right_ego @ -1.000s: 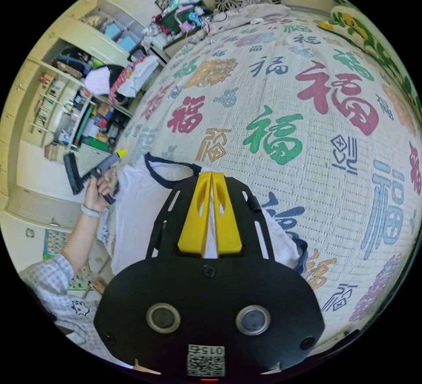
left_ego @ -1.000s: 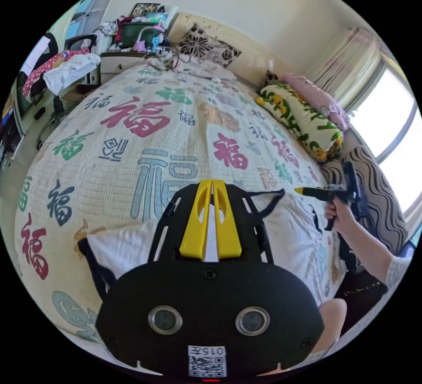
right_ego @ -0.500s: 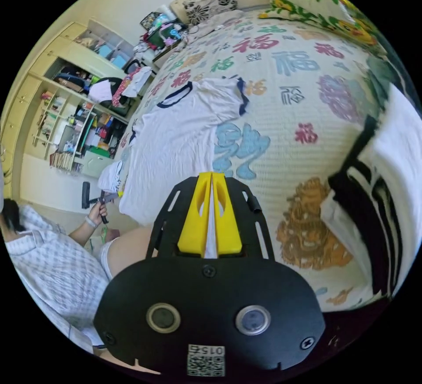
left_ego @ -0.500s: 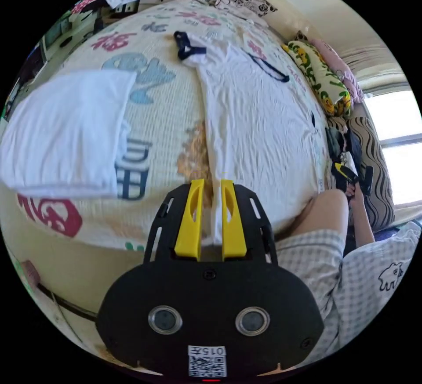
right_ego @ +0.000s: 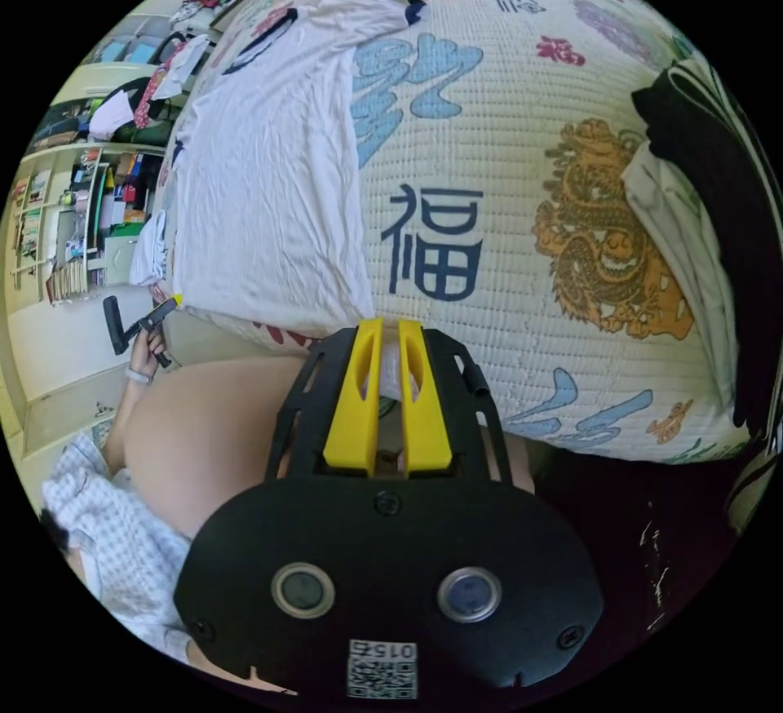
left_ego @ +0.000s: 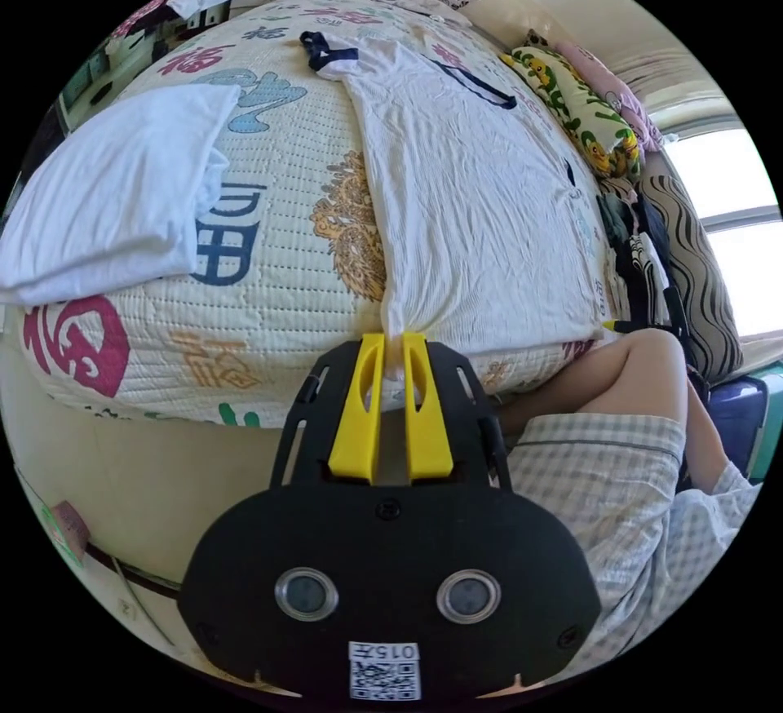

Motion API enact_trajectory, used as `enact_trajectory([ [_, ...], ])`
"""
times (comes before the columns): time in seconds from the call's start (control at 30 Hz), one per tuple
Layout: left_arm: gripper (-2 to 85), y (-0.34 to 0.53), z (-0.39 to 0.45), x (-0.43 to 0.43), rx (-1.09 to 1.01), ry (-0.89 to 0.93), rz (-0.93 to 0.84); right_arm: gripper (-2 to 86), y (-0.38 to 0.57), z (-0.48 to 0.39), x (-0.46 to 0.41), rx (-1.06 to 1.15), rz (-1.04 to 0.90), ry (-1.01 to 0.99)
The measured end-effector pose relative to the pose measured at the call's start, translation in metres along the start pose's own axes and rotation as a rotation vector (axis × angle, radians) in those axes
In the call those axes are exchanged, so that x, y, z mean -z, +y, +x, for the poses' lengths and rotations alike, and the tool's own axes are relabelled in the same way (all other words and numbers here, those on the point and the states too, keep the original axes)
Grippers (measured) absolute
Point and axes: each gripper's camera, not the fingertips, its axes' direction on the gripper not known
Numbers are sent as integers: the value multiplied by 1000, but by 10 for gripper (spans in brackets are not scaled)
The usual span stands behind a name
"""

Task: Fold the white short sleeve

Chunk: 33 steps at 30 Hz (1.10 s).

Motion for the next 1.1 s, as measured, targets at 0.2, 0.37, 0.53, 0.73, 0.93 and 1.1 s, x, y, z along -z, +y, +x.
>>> enact_trajectory([
  [0.2, 1, -2, -1, 15, -7, -2, -111, 20, 21, 4, 0, -20, 27, 39],
  [0.37, -6, 9, -4, 36, 20, 25, -130, -3, 41, 7, 5, 25, 10, -17],
  [0.53, -7, 43, -23, 74, 68, 194, 18, -6, 71, 14, 20, 31, 92, -58],
  [0.73, -1, 66, -49, 106, 87, 298, 24, -3, 91, 50, 64, 16, 94, -163],
  [0.93, 85, 63, -52, 106, 17, 196, -84, 47, 101, 45, 72, 31, 62, -136],
  [1.1, 101, 61, -45, 96, -19, 168, -60, 76, 92, 52, 35, 7, -62, -210],
])
